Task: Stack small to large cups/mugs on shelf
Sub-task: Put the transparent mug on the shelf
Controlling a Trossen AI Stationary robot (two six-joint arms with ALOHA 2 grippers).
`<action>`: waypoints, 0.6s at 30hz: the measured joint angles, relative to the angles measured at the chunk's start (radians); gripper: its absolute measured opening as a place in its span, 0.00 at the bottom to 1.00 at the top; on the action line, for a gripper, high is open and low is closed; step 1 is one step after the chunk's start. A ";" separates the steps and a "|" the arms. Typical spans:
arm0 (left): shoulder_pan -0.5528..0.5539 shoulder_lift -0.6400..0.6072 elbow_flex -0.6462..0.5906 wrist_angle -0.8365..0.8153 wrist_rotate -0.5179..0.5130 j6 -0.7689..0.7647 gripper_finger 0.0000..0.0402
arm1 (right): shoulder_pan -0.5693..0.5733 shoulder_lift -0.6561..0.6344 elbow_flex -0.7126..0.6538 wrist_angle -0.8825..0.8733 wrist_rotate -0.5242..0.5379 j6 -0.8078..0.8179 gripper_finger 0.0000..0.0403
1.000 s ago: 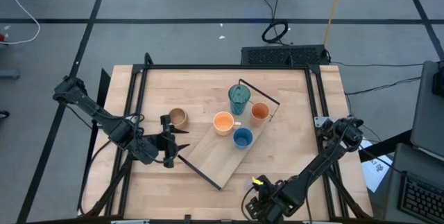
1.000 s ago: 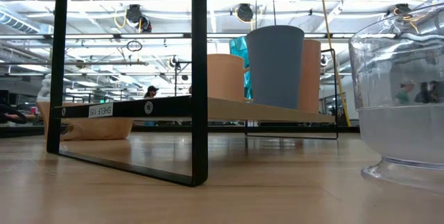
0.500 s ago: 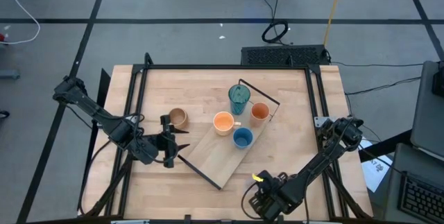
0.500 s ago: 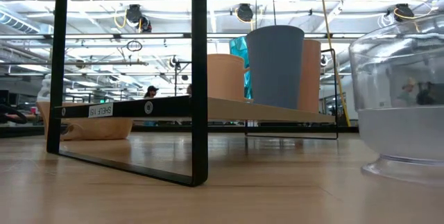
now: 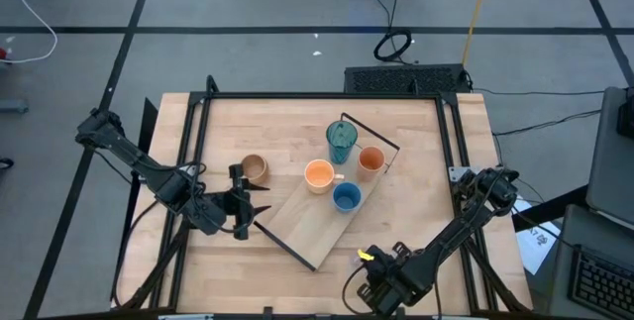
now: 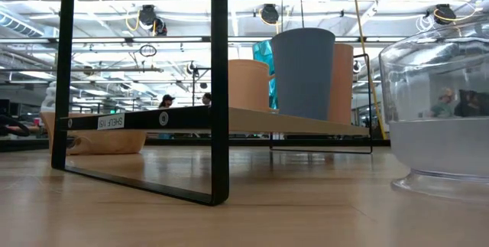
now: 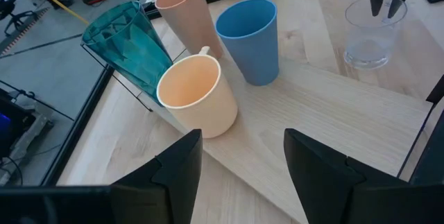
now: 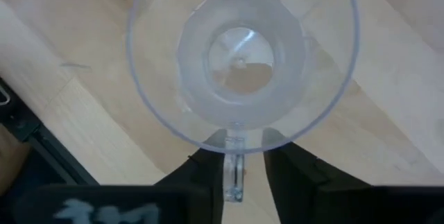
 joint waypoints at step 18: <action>0.000 0.000 0.000 0.000 -0.005 0.025 0.52 | 0.000 -0.006 -0.001 0.110 0.026 -0.146 0.03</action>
